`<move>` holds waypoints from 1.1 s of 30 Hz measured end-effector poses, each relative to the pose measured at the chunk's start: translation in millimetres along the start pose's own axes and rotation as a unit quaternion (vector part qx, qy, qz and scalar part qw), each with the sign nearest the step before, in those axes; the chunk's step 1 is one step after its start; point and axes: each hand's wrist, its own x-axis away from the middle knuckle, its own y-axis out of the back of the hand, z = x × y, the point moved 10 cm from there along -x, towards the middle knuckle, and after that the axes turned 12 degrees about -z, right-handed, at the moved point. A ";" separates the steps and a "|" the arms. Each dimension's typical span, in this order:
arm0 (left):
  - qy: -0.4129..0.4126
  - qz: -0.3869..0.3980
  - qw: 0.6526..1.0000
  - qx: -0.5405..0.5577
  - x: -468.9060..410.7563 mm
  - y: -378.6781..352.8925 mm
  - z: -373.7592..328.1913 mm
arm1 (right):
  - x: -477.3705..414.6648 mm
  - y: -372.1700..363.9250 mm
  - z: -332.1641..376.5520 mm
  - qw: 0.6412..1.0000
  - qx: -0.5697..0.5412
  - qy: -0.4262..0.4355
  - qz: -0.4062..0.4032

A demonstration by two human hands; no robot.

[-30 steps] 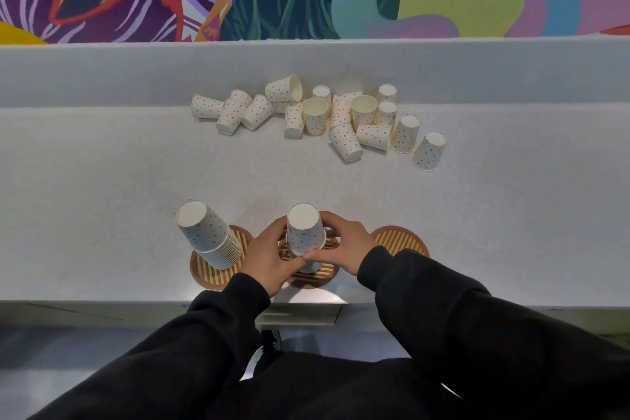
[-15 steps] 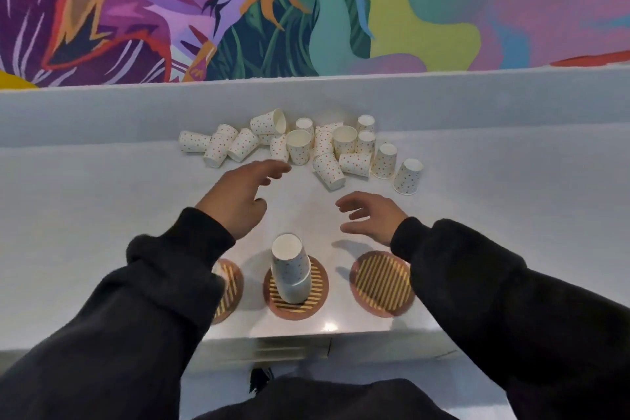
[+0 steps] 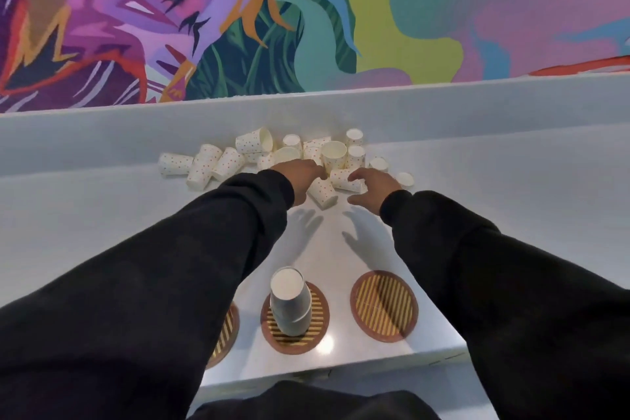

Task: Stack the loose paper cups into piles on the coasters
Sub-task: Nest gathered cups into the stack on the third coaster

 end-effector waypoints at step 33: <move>-0.033 0.145 0.985 -0.092 -49.2 -123.7 55.9 | -70.3 -79.4 -13.4 0.965 0.263 -0.020 0.009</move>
